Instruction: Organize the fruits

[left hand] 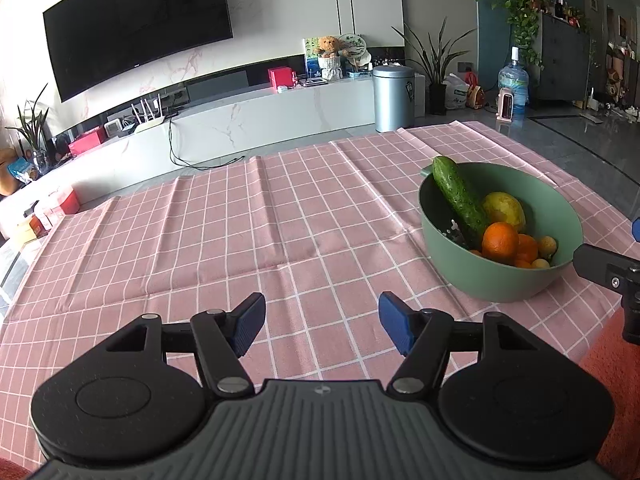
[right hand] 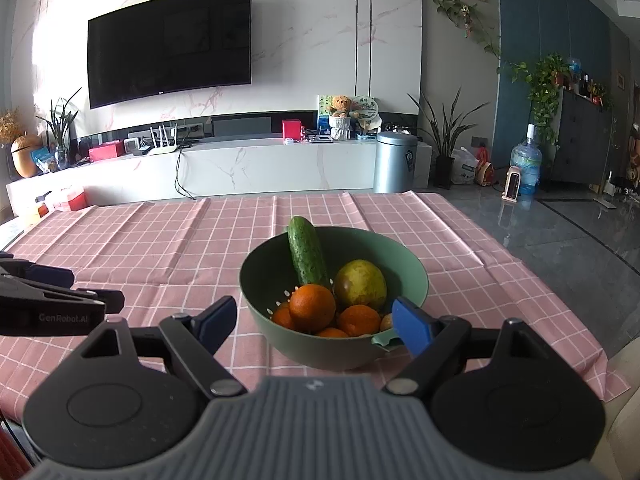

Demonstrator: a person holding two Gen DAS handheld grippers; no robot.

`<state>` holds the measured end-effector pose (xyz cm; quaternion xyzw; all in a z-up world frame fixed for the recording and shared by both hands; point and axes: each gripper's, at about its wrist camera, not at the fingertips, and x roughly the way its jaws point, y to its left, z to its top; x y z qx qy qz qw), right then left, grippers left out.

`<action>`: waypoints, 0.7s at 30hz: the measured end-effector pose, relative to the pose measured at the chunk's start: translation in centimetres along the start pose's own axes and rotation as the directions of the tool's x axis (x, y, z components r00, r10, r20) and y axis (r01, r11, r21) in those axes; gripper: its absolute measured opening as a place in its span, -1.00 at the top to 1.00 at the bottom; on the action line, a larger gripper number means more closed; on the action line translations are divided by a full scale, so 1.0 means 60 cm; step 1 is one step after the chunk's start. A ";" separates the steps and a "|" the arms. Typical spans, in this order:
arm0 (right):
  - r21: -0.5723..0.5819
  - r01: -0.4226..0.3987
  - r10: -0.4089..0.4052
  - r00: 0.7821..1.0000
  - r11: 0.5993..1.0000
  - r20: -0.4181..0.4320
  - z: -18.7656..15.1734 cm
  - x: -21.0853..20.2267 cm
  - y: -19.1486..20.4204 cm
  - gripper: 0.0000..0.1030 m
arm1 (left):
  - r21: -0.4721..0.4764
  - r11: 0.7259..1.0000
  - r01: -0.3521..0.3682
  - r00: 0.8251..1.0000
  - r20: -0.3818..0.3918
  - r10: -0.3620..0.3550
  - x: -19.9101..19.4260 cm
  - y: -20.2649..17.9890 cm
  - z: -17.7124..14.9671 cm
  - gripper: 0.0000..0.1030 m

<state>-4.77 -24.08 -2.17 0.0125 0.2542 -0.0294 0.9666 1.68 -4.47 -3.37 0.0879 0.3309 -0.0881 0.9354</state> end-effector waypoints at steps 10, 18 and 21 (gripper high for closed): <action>-0.008 0.003 -0.003 1.000 1.000 0.001 0.001 -0.003 0.002 -0.59 | 0.004 1.000 0.004 1.000 -0.002 -0.004 -0.001 -0.001 -0.001 -0.49; -0.011 0.004 -0.004 1.000 1.000 0.000 0.001 -0.005 0.005 -0.58 | 0.007 1.000 0.010 1.000 -0.001 -0.010 -0.003 -0.003 0.000 -0.49; -0.011 0.002 -0.002 1.000 1.000 0.003 0.002 -0.007 0.005 -0.59 | 0.010 1.000 0.013 1.000 -0.004 -0.013 -0.004 -0.004 0.000 -0.49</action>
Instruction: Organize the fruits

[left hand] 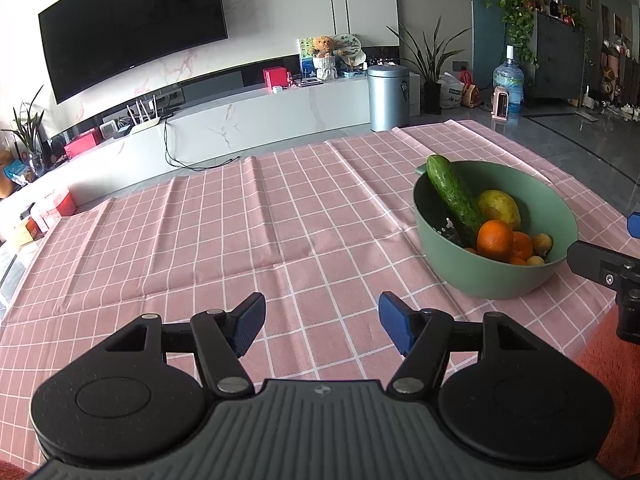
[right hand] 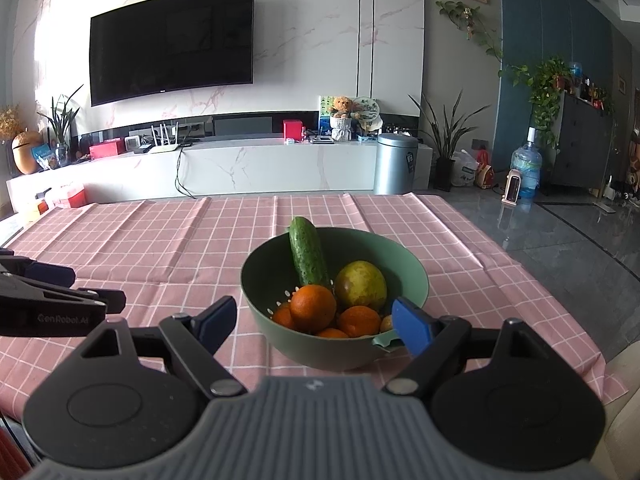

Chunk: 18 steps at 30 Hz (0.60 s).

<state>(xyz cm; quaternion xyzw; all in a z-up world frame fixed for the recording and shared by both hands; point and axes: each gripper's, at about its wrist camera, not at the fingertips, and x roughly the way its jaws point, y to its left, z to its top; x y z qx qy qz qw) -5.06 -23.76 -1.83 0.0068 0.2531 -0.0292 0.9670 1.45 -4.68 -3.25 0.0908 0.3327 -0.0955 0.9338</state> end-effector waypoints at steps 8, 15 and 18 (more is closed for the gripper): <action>-0.004 -0.003 0.003 1.000 1.000 0.003 -0.001 -0.001 -0.001 -0.59 | 0.007 1.000 0.003 1.000 -0.002 -0.003 -0.001 -0.002 0.000 -0.49; -0.005 -0.002 0.002 1.000 1.000 -0.002 0.000 0.002 -0.001 -0.61 | 0.007 1.000 0.010 1.000 -0.003 -0.010 0.001 -0.002 0.000 -0.49; -0.011 -0.003 0.003 1.000 1.000 -0.005 0.000 0.005 0.002 -0.61 | 0.006 1.000 0.009 1.000 -0.003 -0.009 0.000 -0.002 0.000 -0.49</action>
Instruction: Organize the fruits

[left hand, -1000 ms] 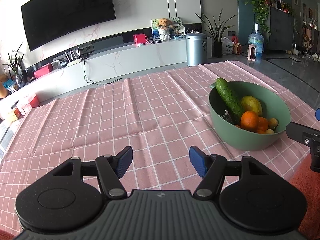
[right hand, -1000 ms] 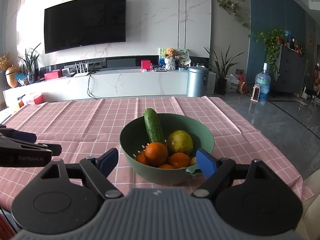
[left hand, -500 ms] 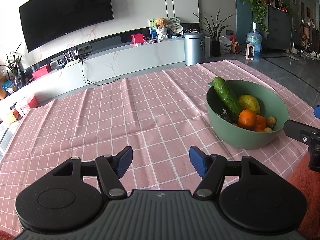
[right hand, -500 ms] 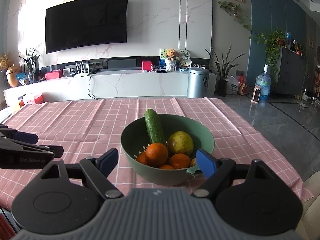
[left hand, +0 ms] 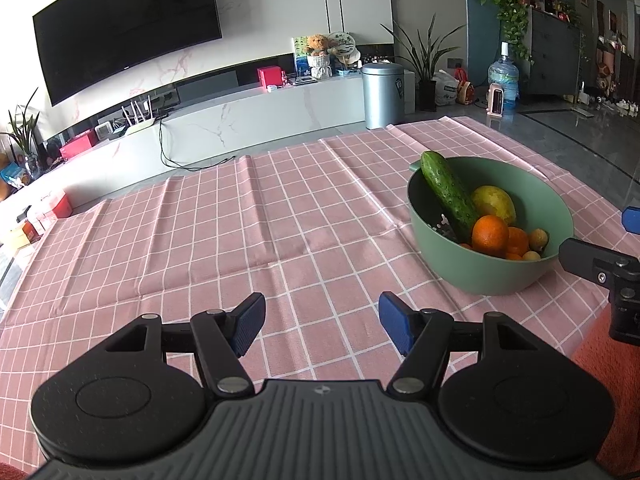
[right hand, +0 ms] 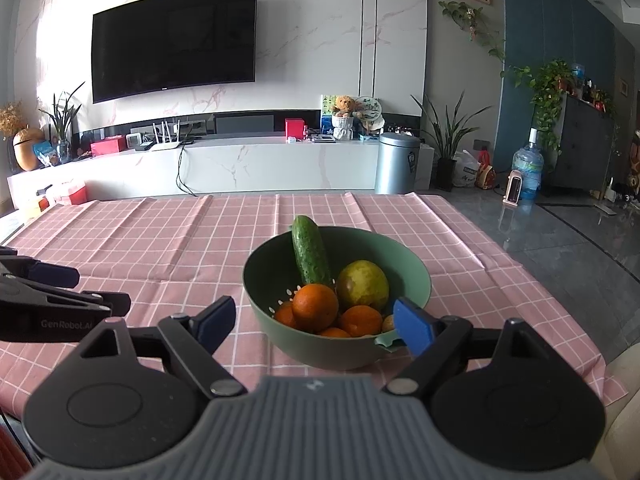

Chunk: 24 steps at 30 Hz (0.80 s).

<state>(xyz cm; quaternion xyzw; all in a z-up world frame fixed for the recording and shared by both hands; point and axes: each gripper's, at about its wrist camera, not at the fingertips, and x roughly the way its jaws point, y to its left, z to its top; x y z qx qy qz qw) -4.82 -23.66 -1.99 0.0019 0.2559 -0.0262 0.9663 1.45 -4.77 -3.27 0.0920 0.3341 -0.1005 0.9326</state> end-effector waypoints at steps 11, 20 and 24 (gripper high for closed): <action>-0.006 0.003 -0.003 1.000 1.000 -0.006 -0.001 0.004 0.002 -0.64 | -0.011 1.000 0.023 1.000 0.005 -0.023 0.002 0.001 -0.002 -0.56; 0.004 -0.002 0.002 1.000 1.000 -0.004 -0.004 0.003 -0.002 -0.64 | -0.013 0.999 0.031 0.999 0.016 -0.030 -0.001 -0.001 0.000 -0.56; 0.007 -0.004 0.004 1.000 1.000 -0.003 -0.004 0.003 -0.002 -0.65 | -0.005 1.000 0.027 0.999 0.021 -0.027 -0.003 -0.004 0.000 -0.57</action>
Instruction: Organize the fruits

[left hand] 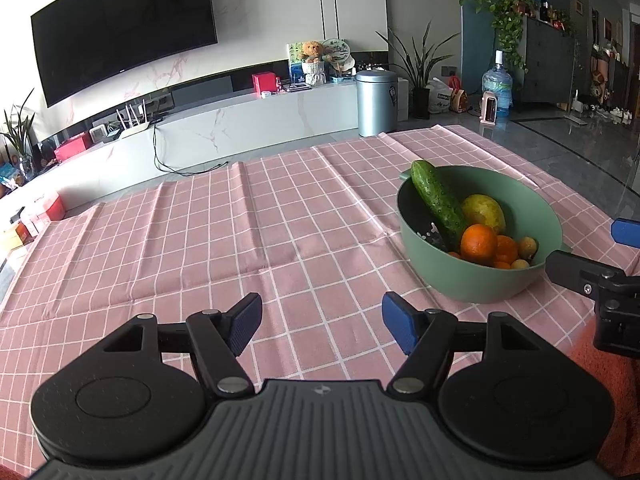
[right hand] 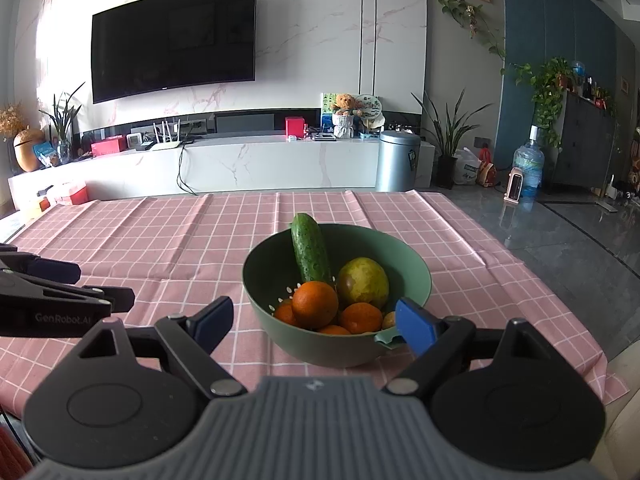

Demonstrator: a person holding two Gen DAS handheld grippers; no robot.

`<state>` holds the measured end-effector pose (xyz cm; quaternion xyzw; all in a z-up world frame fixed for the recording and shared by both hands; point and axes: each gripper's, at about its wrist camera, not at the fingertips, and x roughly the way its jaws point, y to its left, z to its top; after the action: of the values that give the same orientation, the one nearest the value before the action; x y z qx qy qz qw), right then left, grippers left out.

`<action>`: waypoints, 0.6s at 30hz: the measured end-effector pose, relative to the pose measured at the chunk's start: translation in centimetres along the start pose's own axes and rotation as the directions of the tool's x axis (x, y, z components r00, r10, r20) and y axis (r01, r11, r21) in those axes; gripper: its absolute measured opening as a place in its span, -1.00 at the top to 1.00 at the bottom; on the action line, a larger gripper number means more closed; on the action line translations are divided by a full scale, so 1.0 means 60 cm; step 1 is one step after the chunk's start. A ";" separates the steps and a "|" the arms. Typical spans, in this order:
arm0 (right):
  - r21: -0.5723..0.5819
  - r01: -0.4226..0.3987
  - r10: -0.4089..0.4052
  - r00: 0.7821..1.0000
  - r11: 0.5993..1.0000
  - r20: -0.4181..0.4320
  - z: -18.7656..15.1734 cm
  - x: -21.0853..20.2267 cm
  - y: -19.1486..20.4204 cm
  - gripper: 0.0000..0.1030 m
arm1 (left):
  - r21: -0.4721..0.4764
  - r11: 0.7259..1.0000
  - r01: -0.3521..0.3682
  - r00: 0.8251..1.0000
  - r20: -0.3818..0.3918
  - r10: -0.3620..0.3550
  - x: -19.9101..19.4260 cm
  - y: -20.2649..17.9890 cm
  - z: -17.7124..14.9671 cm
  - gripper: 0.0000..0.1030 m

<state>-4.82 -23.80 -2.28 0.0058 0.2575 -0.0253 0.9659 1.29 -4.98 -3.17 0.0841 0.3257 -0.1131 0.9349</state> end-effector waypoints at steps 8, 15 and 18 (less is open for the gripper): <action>0.001 -0.002 0.002 1.000 1.000 -0.001 -0.001 0.000 0.000 -0.65 | -0.002 1.000 -0.005 1.000 0.002 0.005 -0.002 0.003 0.000 -0.57; -0.001 -0.003 0.003 1.000 1.000 -0.006 0.000 0.002 -0.001 -0.65 | 0.024 0.999 -0.044 0.999 0.012 0.044 -0.003 0.001 0.001 -0.57; -0.002 -0.002 0.002 1.000 1.000 -0.005 0.000 0.002 -0.001 -0.65 | 0.023 0.999 -0.042 0.999 0.012 0.042 -0.003 0.003 0.001 -0.58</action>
<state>-4.73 -23.85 -2.31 0.0052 0.2598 -0.0242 0.9654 1.20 -4.79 -2.99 0.1013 0.3173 -0.0979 0.9378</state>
